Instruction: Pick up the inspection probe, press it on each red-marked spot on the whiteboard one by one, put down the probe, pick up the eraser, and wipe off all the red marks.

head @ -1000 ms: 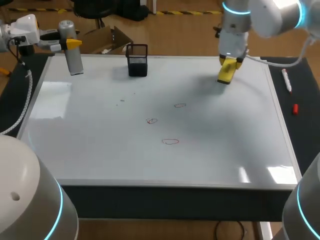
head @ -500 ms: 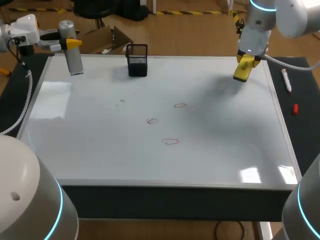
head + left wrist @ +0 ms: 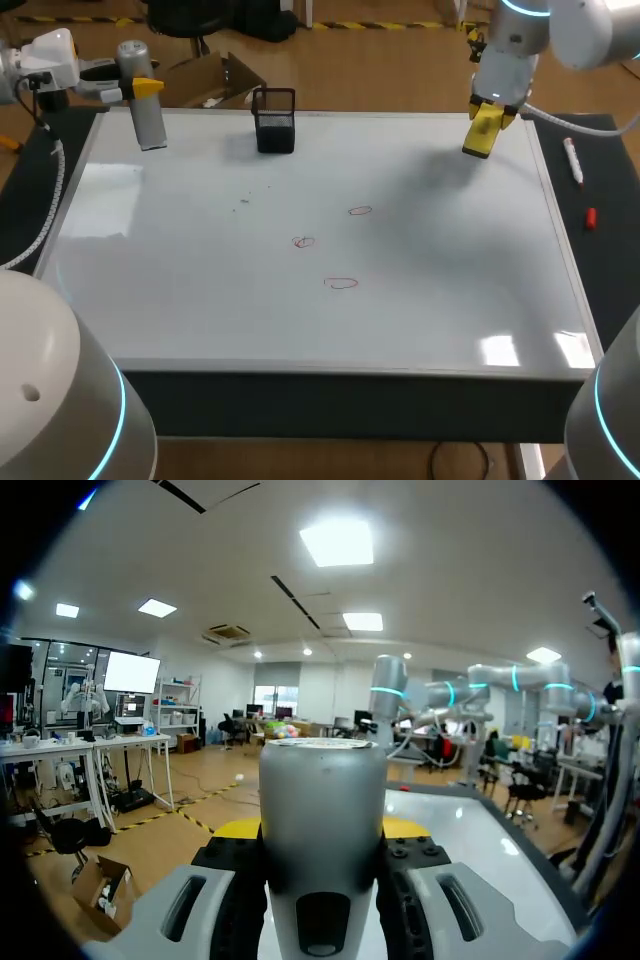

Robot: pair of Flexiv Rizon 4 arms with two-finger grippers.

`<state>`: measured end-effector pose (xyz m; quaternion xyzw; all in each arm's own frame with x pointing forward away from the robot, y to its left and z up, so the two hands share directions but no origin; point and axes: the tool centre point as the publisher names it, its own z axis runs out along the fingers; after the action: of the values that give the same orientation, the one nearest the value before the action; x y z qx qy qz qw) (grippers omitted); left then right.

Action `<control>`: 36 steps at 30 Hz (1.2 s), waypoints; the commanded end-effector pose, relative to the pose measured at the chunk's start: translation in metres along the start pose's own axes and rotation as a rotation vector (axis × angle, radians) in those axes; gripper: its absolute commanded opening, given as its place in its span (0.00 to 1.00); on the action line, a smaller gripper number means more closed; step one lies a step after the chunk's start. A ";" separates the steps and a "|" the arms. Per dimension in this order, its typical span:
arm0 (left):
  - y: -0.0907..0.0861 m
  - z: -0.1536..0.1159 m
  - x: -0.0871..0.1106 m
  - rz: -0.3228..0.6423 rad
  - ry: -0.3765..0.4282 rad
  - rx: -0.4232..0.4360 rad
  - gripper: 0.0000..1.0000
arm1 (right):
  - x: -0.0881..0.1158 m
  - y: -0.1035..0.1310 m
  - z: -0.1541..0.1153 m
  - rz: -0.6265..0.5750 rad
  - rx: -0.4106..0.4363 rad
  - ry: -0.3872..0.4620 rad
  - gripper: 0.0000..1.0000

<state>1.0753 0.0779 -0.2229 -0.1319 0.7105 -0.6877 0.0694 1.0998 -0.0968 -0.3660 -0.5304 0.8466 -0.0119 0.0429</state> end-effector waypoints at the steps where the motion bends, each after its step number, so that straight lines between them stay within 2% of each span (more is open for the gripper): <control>1: -0.001 0.000 0.002 0.002 -0.005 0.000 0.00 | 0.001 0.000 -0.001 -0.002 0.002 0.003 0.00; 22: -0.004 0.002 0.003 0.001 -0.005 -0.002 0.00 | 0.001 0.000 -0.001 -0.002 0.002 0.003 0.00; 28: -0.015 0.027 0.024 -0.010 0.069 -0.020 0.00 | 0.001 0.000 -0.001 -0.002 0.002 0.003 0.00; 36: -0.032 0.072 0.064 -0.020 0.188 0.026 0.00 | 0.001 0.000 -0.001 -0.002 0.002 0.003 0.00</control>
<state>1.0383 0.0046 -0.1904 -0.0732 0.7042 -0.7062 0.0004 1.0988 -0.0970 -0.3657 -0.5303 0.8466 -0.0118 0.0434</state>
